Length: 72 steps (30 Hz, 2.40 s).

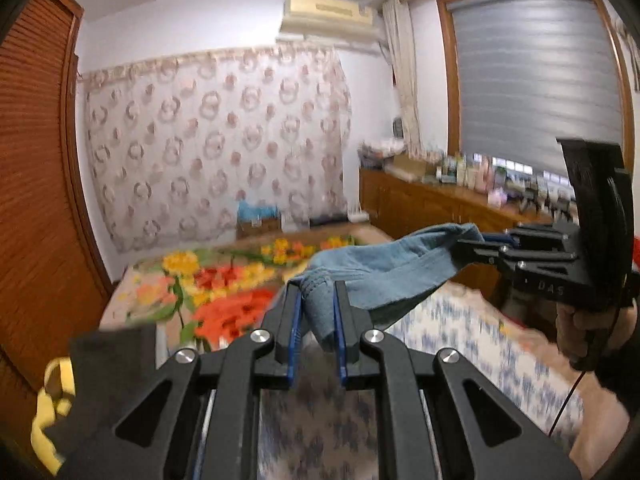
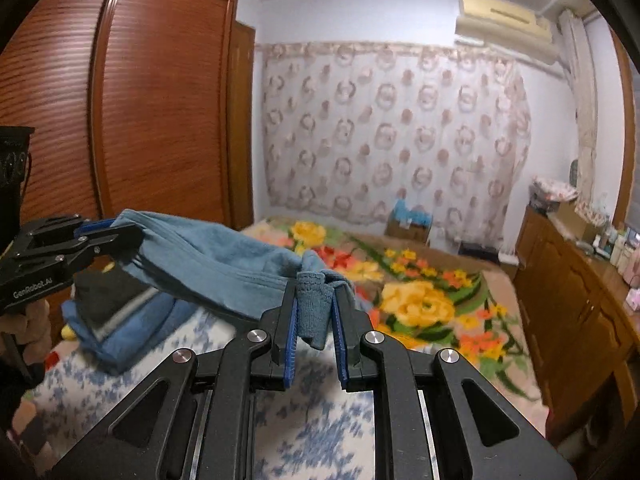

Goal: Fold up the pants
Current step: 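Swing the held teal shorts and lay them back flat with both tools, then fold the held edge over the rest of the shorts with both tools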

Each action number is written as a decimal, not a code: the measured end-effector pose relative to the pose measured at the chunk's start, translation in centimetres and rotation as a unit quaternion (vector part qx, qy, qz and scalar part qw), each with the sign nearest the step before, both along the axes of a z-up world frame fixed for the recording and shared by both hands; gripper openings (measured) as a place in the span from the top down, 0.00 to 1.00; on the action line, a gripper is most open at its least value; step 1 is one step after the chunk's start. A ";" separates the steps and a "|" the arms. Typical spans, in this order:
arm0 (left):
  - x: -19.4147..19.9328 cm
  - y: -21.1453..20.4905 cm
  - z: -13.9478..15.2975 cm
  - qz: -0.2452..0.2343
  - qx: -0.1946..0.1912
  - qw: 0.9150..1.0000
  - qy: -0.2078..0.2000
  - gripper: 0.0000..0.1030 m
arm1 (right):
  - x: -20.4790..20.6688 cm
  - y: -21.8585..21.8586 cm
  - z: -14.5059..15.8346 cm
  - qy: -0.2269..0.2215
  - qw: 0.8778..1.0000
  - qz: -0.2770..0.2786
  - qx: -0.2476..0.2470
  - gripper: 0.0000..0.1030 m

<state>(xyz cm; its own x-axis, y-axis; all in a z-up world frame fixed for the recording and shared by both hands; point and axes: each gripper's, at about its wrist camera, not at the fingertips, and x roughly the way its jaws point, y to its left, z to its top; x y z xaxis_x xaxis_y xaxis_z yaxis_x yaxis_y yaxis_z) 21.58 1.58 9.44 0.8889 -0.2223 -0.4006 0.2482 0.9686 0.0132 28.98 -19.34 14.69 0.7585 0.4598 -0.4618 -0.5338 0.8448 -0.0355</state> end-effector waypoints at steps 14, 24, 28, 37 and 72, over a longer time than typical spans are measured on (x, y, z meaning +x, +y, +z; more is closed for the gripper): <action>-8.9 -1.0 -12.2 -0.010 -0.011 0.993 0.115 0.88 | -7.7 1.1 -14.0 0.138 0.989 0.019 -0.051 0.87; -12.3 -1.3 -13.9 -0.006 -0.019 0.991 0.131 0.88 | -11.8 1.1 -16.3 0.164 0.985 0.011 -0.051 0.87; -13.5 -1.7 -14.2 -0.005 -0.020 0.990 0.136 0.88 | -13.2 0.8 -16.3 0.166 0.985 0.011 -0.045 0.87; -15.9 -2.3 -16.2 -0.004 -0.015 0.988 0.156 0.88 | -16.1 0.3 -18.2 0.175 0.983 0.010 -0.047 0.87; -18.1 -1.0 -14.3 -0.012 -0.040 0.991 0.130 0.87 | -18.8 -0.9 -16.6 0.164 0.986 0.015 -0.005 0.86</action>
